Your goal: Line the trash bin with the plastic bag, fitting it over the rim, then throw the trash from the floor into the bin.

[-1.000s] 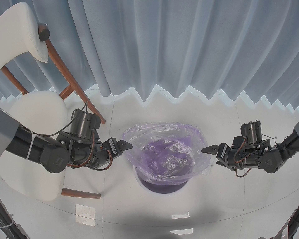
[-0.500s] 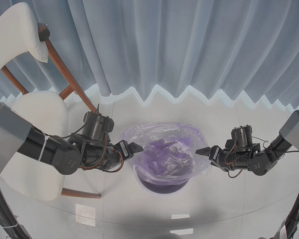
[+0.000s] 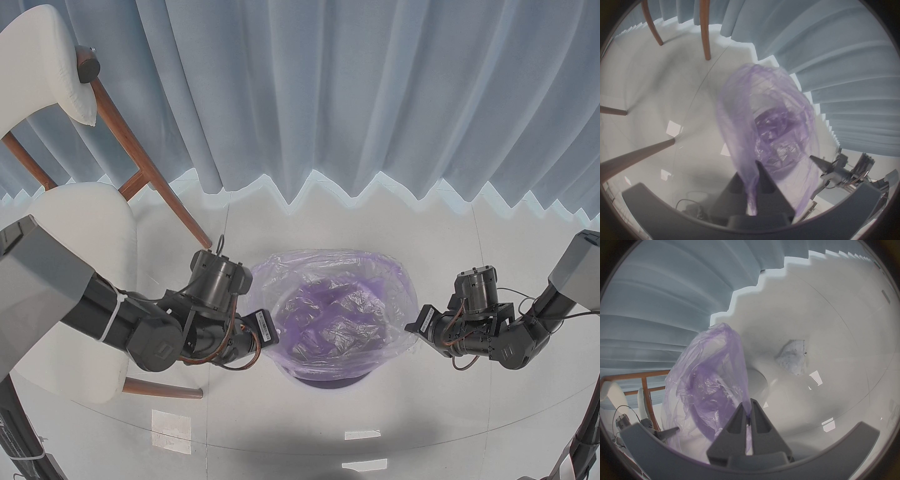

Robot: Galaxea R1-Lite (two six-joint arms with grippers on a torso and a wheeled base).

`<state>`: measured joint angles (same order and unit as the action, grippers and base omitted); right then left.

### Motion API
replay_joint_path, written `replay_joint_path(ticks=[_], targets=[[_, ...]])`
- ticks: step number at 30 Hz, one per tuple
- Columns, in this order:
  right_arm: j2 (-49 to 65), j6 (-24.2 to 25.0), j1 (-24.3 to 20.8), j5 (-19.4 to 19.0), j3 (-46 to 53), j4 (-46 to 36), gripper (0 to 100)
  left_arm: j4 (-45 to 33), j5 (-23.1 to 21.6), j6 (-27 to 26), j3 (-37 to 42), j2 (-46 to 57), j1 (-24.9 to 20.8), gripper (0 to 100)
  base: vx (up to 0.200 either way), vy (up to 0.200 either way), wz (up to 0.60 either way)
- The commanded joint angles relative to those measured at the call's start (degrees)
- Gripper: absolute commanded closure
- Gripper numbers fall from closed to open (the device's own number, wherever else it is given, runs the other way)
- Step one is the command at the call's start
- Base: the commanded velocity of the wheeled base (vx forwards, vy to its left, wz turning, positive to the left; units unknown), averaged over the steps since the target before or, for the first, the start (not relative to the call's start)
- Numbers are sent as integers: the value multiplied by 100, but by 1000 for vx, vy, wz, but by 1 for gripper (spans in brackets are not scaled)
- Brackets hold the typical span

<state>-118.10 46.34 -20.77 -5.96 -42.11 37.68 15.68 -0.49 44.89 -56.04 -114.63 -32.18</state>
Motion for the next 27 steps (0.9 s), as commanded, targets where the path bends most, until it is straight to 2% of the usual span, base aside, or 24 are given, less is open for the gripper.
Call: replay_joint_path(ticks=[1, 6, 13, 18, 24, 27], targets=[[77, 16, -182, 104, 554, 468, 100, -3, 207, -6, 656, 257, -122, 100, 0, 0, 0], [24, -125, -287, 104, 1222, 1119, 100, 14, 506, -15, 1333, 389, -438, 100, 0, 0, 0], [-222, -195, -287, 113, 1785, 1602, 100, 14, 646, -41, 1482, 266, -702, 100, 0, 0, 0], [-635, -389, -261, 122, 1943, 2112, 100, 41, 1016, -613, 1438, -209, -658, 100, 0, 0, 0], [-1180, -582, -252, 271, 1934, 2709, 100, 498, 1156, -1008, 1464, -640, -666, 100, 0, 0, 0], [-1444, -898, -252, 280, 1934, 2947, 100, 638, 1376, -1553, 1473, -877, -675, 100, 0, 0, 0]])
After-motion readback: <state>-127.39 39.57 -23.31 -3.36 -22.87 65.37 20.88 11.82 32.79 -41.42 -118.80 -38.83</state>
